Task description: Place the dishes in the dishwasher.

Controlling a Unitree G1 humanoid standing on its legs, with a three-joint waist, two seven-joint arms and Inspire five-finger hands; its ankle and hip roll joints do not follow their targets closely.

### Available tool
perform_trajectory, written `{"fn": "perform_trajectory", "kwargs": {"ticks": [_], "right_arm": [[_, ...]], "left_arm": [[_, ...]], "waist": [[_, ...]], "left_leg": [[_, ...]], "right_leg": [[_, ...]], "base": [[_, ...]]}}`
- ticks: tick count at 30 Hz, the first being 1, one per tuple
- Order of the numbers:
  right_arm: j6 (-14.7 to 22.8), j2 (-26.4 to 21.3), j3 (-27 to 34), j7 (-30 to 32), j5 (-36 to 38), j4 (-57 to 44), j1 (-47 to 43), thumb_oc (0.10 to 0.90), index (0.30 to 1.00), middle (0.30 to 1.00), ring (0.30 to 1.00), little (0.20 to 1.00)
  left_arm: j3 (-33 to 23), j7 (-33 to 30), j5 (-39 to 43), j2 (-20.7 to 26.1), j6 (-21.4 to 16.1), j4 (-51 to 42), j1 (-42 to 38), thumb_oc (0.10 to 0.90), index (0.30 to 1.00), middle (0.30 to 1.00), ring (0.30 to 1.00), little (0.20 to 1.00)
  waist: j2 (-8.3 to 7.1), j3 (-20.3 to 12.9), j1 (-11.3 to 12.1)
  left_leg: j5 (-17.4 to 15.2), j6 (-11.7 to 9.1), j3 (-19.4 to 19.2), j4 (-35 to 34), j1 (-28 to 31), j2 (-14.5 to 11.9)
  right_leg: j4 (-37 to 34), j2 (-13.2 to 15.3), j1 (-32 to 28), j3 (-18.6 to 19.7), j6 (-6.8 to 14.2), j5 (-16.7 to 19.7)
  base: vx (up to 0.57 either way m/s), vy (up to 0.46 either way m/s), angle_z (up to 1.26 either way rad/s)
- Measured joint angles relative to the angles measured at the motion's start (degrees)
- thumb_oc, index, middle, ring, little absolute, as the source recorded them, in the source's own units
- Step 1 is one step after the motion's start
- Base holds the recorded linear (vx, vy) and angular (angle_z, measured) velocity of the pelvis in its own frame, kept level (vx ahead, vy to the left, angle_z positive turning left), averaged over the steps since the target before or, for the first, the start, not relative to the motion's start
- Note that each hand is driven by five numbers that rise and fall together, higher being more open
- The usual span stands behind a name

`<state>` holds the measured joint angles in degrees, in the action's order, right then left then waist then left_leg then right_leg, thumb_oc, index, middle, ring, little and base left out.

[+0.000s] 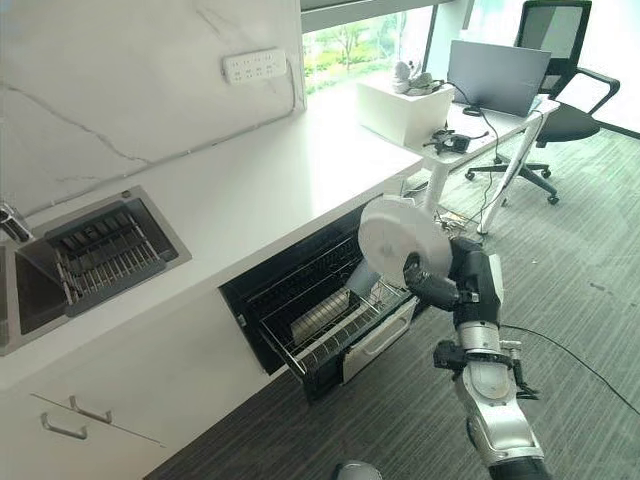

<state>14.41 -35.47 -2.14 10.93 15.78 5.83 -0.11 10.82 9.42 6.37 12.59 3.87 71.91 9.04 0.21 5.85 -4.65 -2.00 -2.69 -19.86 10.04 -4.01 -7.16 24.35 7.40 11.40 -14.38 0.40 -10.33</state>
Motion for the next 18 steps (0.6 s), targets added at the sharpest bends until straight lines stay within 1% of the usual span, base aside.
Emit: {"fn": "perform_trajectory", "kwargs": {"ticks": [2, 4, 5, 6, 8, 11, 12, 15, 17, 18], "right_arm": [[0.01, -1.31, -0.06, -2.62, -4.7, 1.08, -0.06, 0.4, 0.3, 0.3, 0.3, 0.3], [0.03, -4.01, -0.64, -4.99, -9.25, 1.1, -0.06, 0.4, 0.3, 0.3, 0.3, 0.3], [0.06, -5.31, -0.88, -5.71, -11.23, 1.1, -0.14, 0.4, 0.3, 0.3, 0.3, 0.3], [0.07, -5.94, -1.15, -6.09, -12.08, 1.11, -0.26, 0.4, 0.3, 0.3, 0.3, 0.3], [0.14, -7.11, -1.56, -6.81, -13.75, 1.09, -0.61, 0.4, 0.3, 0.3, 0.3, 0.3], [0.55, -7.72, -2.22, -7.22, -19.2, 1.5, -2.37, 0.4, 0.3, 0.3, 0.3, 0.3], [0.94, -8.12, -2.87, -7.21, -20.96, 1.73, -3.39, 0.4, 0.3, 0.3, 0.3, 0.3], [3.79, -10.77, -5.44, -7.11, -27.56, 1.95, -5.79, 0.4, 0.3, 0.3, 0.3, 0.3], [4.81, -12.24, -6.8, -7.1, -30.83, 1.96, -7.26, 0.4, 0.3, 0.3, 0.3, 0.3], [5.21, -12.76, -8.14, -7.09, -32.95, 2.54, -9.03, 0.4, 0.3, 0.3, 0.3, 0.3]], "left_arm": [[-0.86, 0.04, -0.01, 0.13, 0.0, -0.45, 0.58, 0.8, 0.9, 0.9, 0.9, 0.9], [-2.08, 0.14, -0.02, 0.07, 0.03, -0.69, 0.14, 0.8, 0.9, 0.9, 0.9, 0.9], [-2.13, 0.12, -0.02, 0.11, 0.05, -0.69, 0.05, 0.8, 0.9, 0.9, 0.9, 0.9], [-2.3, 0.1, 0.0, 0.17, 0.09, -0.71, 0.04, 0.8, 0.9, 0.9, 0.9, 0.9], [-3.39, 0.14, 0.01, 0.16, 0.78, -1.36, -0.07, 0.8, 0.9, 0.9, 0.9, 0.9], [-3.48, 0.17, -0.03, 0.39, 1.1, -2.2, 0.04, 0.8, 0.9, 0.9, 0.9, 0.9], [-3.48, 0.18, -0.05, 0.39, 1.11, -2.2, 0.03, 0.8, 0.9, 0.9, 0.9, 0.9], [-3.81, 0.79, -0.57, 0.41, 1.19, -2.23, -0.13, 0.8, 0.9, 0.9, 0.9, 0.9], [-3.83, 1.28, -0.68, 0.62, 1.29, -2.31, -0.35, 0.8, 0.9, 0.9, 0.9, 0.9], [-3.8, 1.4, -1.05, 0.74, 1.81, -2.93, -0.36, 0.8, 0.9, 0.9, 0.9, 0.9]], "waist": [[-0.4, -0.09, 0.89], [-0.63, -0.07, 1.78], [-0.58, -0.17, 1.75], [-0.86, -0.07, 1.89], [-1.25, 0.17, 3.1], [-1.68, 0.42, 3.65], [-1.72, 0.45, 3.72], [-1.76, 0.47, 4.09], [-1.85, 0.52, 4.9], [-1.98, 0.6, 4.88]], "left_leg": [[0.16, 0.65, 0.38, -0.25, -0.17, 0.55], [0.11, 0.75, 0.96, -0.29, -0.44, 0.81], [0.19, 0.85, 1.81, -0.22, -0.77, 1.01], [0.23, 0.91, 2.33, -0.27, -0.91, 1.15], [0.19, 0.95, 3.07, -0.29, -1.04, 1.3], [0.03, 0.8, 4.29, -0.29, -1.06, 1.56], [-0.01, 0.77, 4.49, -0.31, -1.11, 1.68], [-0.06, 0.88, 4.86, -0.32, -1.23, 2.02], [-0.09, 1.1, 5.1, -0.29, -1.2, 2.16], [-0.08, 1.26, 5.63, -0.21, -1.2, 2.29]], "right_leg": [[0.04, 0.55, -0.1, -0.33, 0.02, -0.05], [0.04, 0.86, -0.21, -0.85, 0.19, -0.17], [-0.01, 1.18, -0.46, -1.69, 0.27, -0.23], [-0.03, 1.32, -0.64, -2.17, 0.33, -0.32], [-0.15, 1.55, -1.12, -2.99, 0.42, -0.48], [-0.31, 1.9, -1.91, -4.07, 0.84, -0.9], [-0.27, 2.03, -1.99, -4.29, 0.9, -0.97], [-0.21, 2.46, -2.25, -4.99, 1.33, -1.26], [-0.21, 2.61, -2.4, -5.11, 1.35, -1.3], [-0.23, 2.73, -2.6, -5.45, 1.39, -1.32]], "base": [[0.01, 0.012, 0.15], [0.01, 0.004, 0.21], [0.01, 0.011, 0.36], [0.01, 0.011, 0.33], [0.03, 0.011, 0.23], [0.04, 0.01, 0.22], [0.05, 0.01, 0.13], [0.06, 0.009, 0.12], [0.05, 0.011, 0.08], [0.05, 0.01, 0.16]]}}
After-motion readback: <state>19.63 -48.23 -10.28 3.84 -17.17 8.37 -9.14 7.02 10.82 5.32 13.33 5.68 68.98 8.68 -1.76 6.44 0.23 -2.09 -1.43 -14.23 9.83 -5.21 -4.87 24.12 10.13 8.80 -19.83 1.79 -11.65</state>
